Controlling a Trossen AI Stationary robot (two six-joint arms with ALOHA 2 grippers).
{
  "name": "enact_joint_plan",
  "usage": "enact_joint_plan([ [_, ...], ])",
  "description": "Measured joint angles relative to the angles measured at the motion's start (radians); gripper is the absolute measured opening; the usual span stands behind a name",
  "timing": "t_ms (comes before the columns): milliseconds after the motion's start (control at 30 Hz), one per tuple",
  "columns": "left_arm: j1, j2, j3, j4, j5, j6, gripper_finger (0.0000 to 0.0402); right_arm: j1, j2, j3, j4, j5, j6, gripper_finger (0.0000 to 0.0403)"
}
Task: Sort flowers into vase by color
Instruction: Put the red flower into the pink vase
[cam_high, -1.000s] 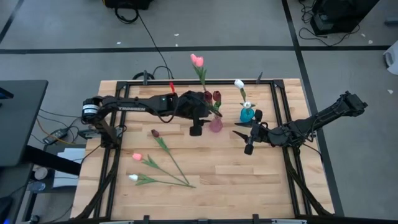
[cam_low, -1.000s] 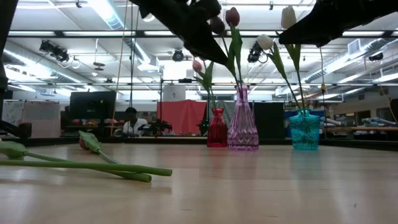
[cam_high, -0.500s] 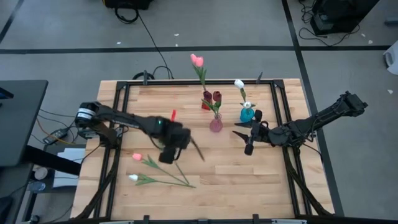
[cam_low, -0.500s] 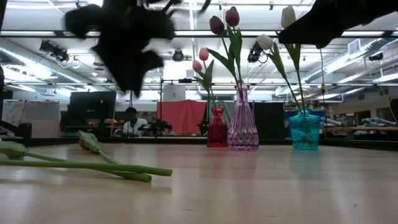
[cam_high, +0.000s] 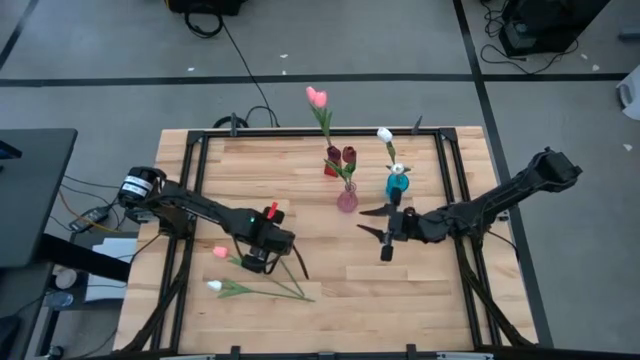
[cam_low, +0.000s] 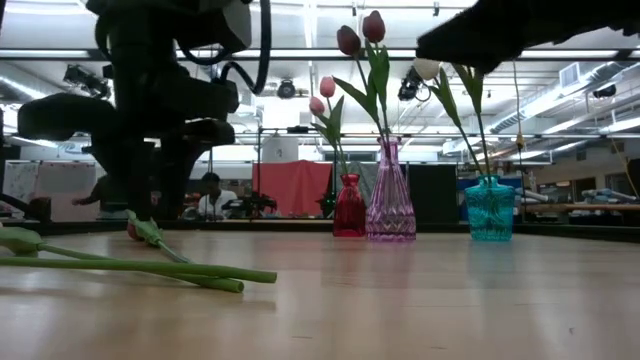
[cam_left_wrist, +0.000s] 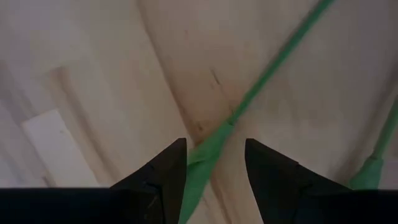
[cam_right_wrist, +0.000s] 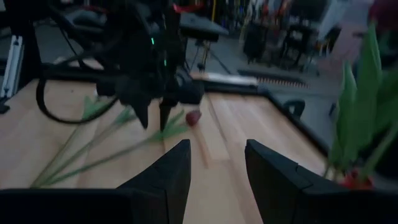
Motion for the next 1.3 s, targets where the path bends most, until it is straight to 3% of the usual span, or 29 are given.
enact_joint_plan([
  [167,-0.027,0.000,-0.042,0.084,0.024,0.082,0.0165,-0.009,0.082,0.003,0.150,-0.059,-0.078,0.0162],
  [467,-0.033,0.000,-0.097,0.173,-0.036,0.128,0.0132,-0.059,0.198,0.089,0.143,-0.157,-0.079,0.0162],
  [767,-0.032,0.000,-0.117,0.175,0.025,0.152,0.0022,-0.089,0.290,0.152,0.143,-0.189,-0.073,0.0162],
  [867,-0.033,-0.001,-0.127,0.188,0.012,0.148,0.0007,-0.093,0.299,0.161,0.138,-0.226,-0.056,0.0162],
  [967,-0.034,-0.001,-0.127,0.196,0.005,0.134,0.0020,-0.093,0.296,0.163,0.141,-0.235,-0.048,0.0162],
  [1200,-0.047,0.000,-0.126,0.196,0.012,0.123,0.0132,-0.097,0.296,0.163,0.134,-0.235,-0.043,0.0162],
  [1300,-0.047,0.000,-0.126,0.193,0.010,0.125,0.0161,-0.097,0.296,0.163,0.134,-0.235,-0.043,0.0162],
])
